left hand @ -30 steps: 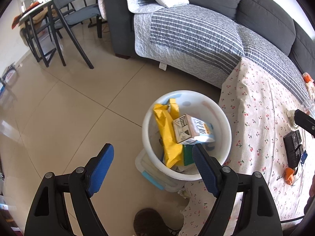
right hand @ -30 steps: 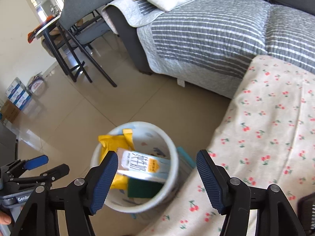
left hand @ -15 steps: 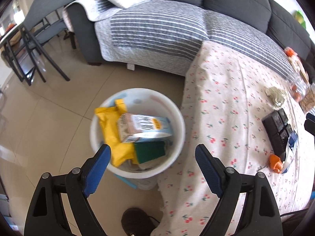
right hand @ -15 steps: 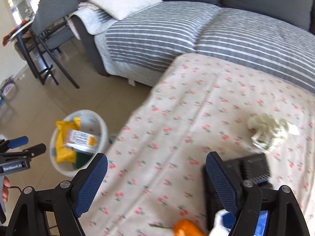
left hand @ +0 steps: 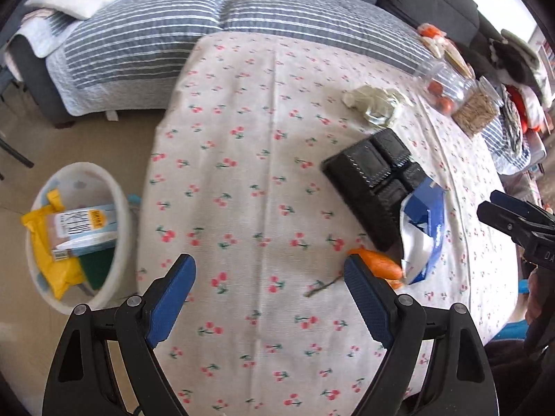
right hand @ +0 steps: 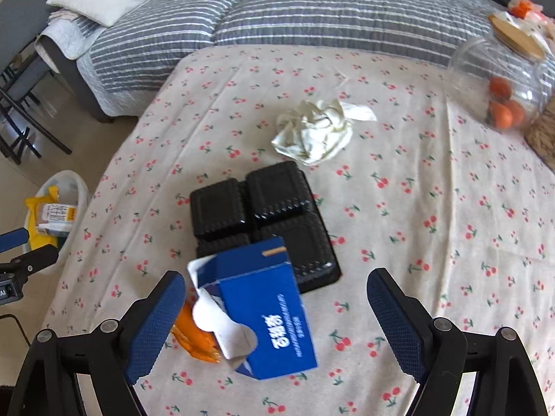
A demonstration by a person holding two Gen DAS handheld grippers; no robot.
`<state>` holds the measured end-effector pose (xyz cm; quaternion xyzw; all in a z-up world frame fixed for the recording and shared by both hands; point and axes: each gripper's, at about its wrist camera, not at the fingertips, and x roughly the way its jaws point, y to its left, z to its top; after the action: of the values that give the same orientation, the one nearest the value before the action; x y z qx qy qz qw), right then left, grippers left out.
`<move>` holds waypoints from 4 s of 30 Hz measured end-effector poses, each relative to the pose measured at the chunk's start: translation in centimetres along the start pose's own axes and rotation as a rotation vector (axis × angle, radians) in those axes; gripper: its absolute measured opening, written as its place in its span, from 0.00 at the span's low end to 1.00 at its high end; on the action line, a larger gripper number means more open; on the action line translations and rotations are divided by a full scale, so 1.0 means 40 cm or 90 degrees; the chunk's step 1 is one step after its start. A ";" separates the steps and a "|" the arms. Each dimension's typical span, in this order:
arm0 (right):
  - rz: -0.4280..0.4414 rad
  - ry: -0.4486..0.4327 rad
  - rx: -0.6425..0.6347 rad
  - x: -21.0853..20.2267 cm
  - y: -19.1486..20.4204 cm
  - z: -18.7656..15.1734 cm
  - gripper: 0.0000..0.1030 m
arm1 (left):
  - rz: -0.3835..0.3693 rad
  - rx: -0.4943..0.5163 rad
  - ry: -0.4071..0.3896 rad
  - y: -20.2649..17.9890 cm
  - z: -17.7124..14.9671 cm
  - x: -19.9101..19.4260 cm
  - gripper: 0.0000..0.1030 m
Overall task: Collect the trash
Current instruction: 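Grasp the orange peel with left gripper while right grasps the blue biscuit box, then carry the orange peel to the bin and drop it with left while right carries the biscuit box, then drop the blue biscuit box into the white bin with the right gripper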
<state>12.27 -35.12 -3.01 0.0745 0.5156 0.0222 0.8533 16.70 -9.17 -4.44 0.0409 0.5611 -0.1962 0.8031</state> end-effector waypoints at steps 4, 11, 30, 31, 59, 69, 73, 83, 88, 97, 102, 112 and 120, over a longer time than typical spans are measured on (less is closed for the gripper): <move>-0.022 0.006 0.014 -0.016 -0.061 -0.024 0.86 | -0.045 0.017 0.039 -0.079 -0.002 0.052 0.82; -0.041 0.021 0.032 -0.035 -0.136 -0.069 0.86 | -0.080 0.035 0.095 -0.163 -0.024 0.137 0.54; -0.011 0.078 0.033 0.024 -0.126 -0.105 0.86 | -0.064 0.016 0.010 -0.054 -0.029 0.022 0.18; -0.003 0.083 0.031 0.034 -0.115 -0.106 0.86 | -0.058 0.009 0.005 -0.036 -0.030 0.013 0.18; 0.030 0.098 -0.061 0.099 0.072 -0.088 0.49 | -0.014 -0.089 -0.078 0.174 -0.065 -0.117 0.18; 0.090 0.032 -0.048 0.011 0.108 -0.051 0.49 | 0.022 -0.154 -0.137 0.300 -0.077 -0.191 0.18; 0.106 0.027 -0.045 0.017 0.133 -0.033 0.49 | 0.048 -0.185 -0.150 0.362 -0.086 -0.203 0.18; 0.131 0.027 -0.070 0.060 0.223 0.004 0.49 | 0.092 -0.247 -0.156 0.507 -0.099 -0.186 0.18; 0.144 0.030 -0.086 0.089 0.279 0.020 0.49 | 0.124 -0.255 -0.157 0.562 -0.096 -0.170 0.22; 0.159 0.042 -0.118 0.136 0.378 0.027 0.49 | 0.111 -0.301 -0.126 0.632 -0.133 -0.175 0.61; 0.171 0.049 -0.144 0.156 0.454 0.035 0.49 | 0.129 -0.318 -0.119 0.664 -0.165 -0.201 0.66; 0.202 0.088 -0.205 0.262 0.680 0.081 0.50 | 0.206 -0.317 -0.110 0.726 -0.218 -0.243 0.88; 0.241 0.115 -0.183 0.367 0.784 0.103 0.52 | 0.210 -0.318 -0.103 0.751 -0.222 -0.235 0.89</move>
<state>24.00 -2.88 -9.27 0.0449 0.5580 0.2612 0.7864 16.93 23.53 -3.72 -0.0829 0.5123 0.0781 0.8512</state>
